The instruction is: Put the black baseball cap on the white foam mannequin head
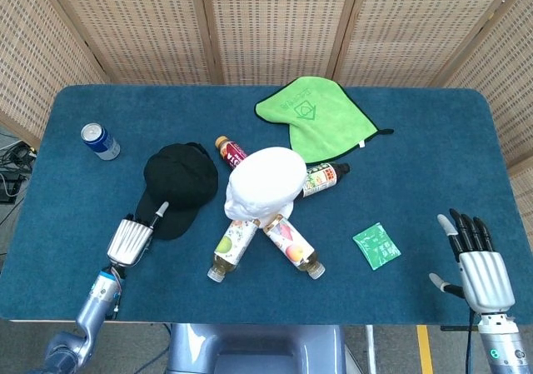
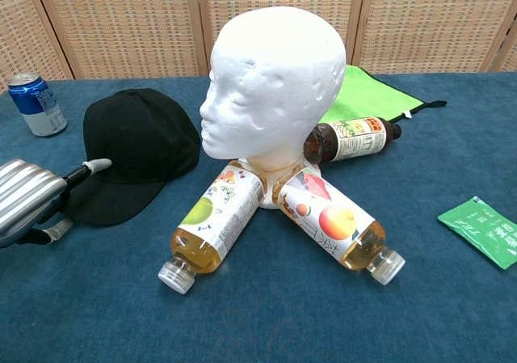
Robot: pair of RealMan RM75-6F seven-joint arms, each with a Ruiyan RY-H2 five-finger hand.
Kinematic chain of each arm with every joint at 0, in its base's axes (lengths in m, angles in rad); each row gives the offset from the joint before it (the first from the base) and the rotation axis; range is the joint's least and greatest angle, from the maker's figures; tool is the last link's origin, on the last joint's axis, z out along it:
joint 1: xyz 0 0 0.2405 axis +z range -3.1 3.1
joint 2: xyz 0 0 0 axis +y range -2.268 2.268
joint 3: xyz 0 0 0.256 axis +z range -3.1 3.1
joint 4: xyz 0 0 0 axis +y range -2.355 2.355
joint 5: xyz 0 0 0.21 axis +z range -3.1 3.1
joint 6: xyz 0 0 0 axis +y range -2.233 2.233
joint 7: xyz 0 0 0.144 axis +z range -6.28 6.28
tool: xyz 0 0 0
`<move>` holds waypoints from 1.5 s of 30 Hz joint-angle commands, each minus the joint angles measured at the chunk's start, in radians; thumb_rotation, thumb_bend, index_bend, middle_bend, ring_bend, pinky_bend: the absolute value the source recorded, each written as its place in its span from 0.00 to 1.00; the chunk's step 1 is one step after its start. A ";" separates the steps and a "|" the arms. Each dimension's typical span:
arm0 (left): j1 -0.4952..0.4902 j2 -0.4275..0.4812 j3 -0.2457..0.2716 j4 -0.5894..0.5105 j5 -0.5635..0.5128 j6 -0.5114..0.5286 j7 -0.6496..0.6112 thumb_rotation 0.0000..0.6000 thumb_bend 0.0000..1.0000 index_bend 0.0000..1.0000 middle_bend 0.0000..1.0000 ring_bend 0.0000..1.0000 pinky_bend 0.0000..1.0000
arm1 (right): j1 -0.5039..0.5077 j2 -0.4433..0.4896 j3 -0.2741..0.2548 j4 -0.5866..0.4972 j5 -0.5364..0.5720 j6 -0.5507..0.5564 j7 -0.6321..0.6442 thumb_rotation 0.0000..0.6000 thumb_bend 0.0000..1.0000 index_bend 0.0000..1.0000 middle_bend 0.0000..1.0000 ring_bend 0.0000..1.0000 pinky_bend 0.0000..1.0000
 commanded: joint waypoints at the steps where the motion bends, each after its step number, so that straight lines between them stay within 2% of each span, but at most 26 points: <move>1: -0.005 -0.015 -0.007 0.018 -0.009 0.009 -0.010 1.00 0.37 0.23 0.82 0.77 0.66 | 0.000 -0.001 0.000 0.001 0.000 -0.001 0.000 1.00 0.08 0.07 0.00 0.00 0.00; 6: -0.012 -0.031 -0.012 0.041 -0.019 0.025 -0.026 1.00 0.37 0.30 0.82 0.77 0.66 | 0.002 -0.004 -0.001 0.004 0.000 -0.005 -0.004 1.00 0.08 0.07 0.00 0.00 0.00; 19: -0.048 -0.044 -0.040 0.066 -0.054 0.028 -0.026 1.00 0.37 0.38 0.82 0.78 0.67 | 0.004 -0.008 -0.004 0.007 -0.004 -0.006 -0.008 1.00 0.08 0.09 0.00 0.00 0.00; 22: -0.063 -0.042 -0.036 0.081 -0.052 0.010 -0.001 1.00 0.41 0.50 0.83 0.80 0.67 | 0.004 -0.009 -0.006 0.008 -0.007 -0.006 -0.009 1.00 0.08 0.09 0.00 0.00 0.00; 26: -0.093 -0.015 0.013 0.117 -0.005 0.017 0.073 1.00 0.52 0.73 0.87 0.83 0.69 | 0.004 -0.011 -0.004 0.013 -0.004 -0.006 -0.008 1.00 0.08 0.10 0.00 0.00 0.00; 27: -0.099 -0.007 0.020 0.118 0.002 0.023 0.081 1.00 0.55 0.76 0.89 0.84 0.69 | 0.004 -0.012 -0.004 0.014 -0.002 -0.007 -0.007 1.00 0.08 0.10 0.00 0.00 0.00; 36: -0.144 0.062 0.043 0.088 0.022 0.076 0.138 1.00 0.59 0.77 0.92 0.85 0.69 | 0.001 -0.009 -0.002 0.013 -0.006 0.006 -0.003 1.00 0.08 0.12 0.00 0.00 0.00; 45: -0.190 0.145 0.050 0.073 0.035 0.192 0.189 1.00 0.60 0.80 0.92 0.85 0.69 | -0.002 -0.002 0.004 0.015 -0.004 0.018 0.016 1.00 0.08 0.14 0.00 0.00 0.00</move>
